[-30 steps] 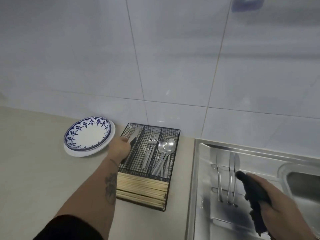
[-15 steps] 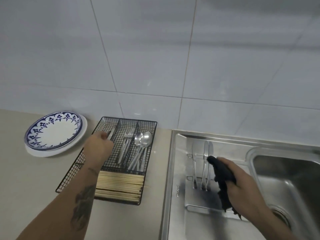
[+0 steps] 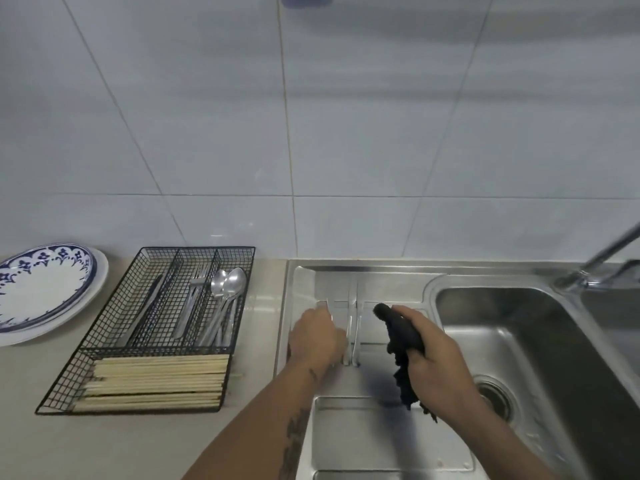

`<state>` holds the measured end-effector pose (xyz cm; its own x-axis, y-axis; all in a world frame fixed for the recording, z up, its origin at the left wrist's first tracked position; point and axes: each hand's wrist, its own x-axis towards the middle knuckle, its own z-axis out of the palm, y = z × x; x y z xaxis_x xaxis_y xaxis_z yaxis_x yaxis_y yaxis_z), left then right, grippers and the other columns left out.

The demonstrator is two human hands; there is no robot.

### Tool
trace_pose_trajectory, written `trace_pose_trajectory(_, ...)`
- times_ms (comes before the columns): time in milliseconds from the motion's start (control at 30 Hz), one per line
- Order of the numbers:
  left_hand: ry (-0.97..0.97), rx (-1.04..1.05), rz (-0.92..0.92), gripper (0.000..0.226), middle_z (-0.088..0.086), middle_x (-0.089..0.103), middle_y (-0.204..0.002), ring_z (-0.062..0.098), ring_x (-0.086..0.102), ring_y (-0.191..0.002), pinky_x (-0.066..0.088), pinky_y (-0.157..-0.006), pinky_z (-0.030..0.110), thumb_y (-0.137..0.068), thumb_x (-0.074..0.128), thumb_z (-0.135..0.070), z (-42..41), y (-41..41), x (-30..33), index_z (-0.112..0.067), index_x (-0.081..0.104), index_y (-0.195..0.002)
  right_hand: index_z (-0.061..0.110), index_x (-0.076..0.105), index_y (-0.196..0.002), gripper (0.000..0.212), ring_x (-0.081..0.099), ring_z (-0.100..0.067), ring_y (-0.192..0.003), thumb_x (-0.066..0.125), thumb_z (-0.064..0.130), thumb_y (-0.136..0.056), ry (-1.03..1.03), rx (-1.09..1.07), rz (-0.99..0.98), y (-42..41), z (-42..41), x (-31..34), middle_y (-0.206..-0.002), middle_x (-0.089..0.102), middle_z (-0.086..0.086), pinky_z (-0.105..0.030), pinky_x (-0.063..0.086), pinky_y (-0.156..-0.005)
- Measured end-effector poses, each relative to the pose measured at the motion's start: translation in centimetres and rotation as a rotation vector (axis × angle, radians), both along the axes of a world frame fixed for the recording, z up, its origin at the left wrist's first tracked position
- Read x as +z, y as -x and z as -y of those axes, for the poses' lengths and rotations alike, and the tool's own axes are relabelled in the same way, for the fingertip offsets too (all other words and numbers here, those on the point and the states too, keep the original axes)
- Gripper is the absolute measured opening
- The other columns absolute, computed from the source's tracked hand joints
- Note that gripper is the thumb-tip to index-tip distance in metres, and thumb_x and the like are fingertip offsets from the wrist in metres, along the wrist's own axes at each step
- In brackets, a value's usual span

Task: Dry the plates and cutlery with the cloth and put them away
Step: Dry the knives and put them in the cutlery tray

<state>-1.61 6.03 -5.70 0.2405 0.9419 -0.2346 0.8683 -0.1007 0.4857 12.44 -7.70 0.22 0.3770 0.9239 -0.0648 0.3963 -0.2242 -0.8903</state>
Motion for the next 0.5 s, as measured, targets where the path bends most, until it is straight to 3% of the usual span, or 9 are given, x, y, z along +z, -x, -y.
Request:
trace_pose_trajectory(100, -0.047, -0.003, -0.101, 0.046, 0.008, 0.057, -0.118, 0.026, 0.058, -0.106, 0.049, -0.088, 0.033, -0.088, 0.063, -0.017, 0.8, -0.7, -1.0, -0.012, 0.049, -0.132, 0.047, 0.058, -0.120, 0.076, 0.063, -0.020, -0.065, 0.038, -0.016, -0.081, 0.008, -0.029, 0.010, -1.0, 0.9, -0.2, -0.083, 0.066, 0.003, -0.041, 0.057, -0.060)
trace_pose_trajectory(267, -0.002, -0.002, -0.173, 0.053, 0.010, 0.056, -0.121, 0.028, 0.057, -0.111, 0.050, -0.094, 0.035, -0.085, 0.068, -0.018, 0.5, -1.1, -1.0, -0.010, 0.045, -0.132, 0.042, 0.059, -0.120, 0.071, 0.064, -0.019, -0.078, 0.042, -0.016, -0.081, 0.038, -0.063, -0.038, -1.2, 1.5, -1.1, -0.085, 0.068, 0.004, -0.044, 0.057, -0.071)
trace_pose_trajectory(433, -0.027, -0.058, -0.253, 0.053, 0.010, 0.055, -0.123, 0.027, 0.055, -0.112, 0.049, -0.096, 0.033, -0.083, 0.067, -0.015, 0.1, -0.8, -1.1, -0.008, 0.043, -0.130, 0.045, 0.059, -0.117, 0.073, 0.065, -0.019, -0.070, 0.040, -0.015, -0.080, 0.046, -0.059, -0.060, -1.1, 1.6, -1.2, -0.083, 0.068, 0.005, -0.041, 0.058, -0.060)
trace_pose_trajectory(500, -0.048, -0.074, -0.274, 0.049, 0.010, 0.054, -0.125, 0.027, 0.055, -0.114, 0.048, -0.096, 0.033, -0.085, 0.062, -0.012, -0.1, -0.5, -1.1, -0.008, 0.042, -0.130, 0.046, 0.059, -0.117, 0.073, 0.065, -0.018, -0.071, 0.041, -0.014, -0.080, 0.047, -0.061, -0.045, -1.3, 1.7, -1.2, -0.083, 0.068, 0.005, -0.041, 0.058, -0.063)
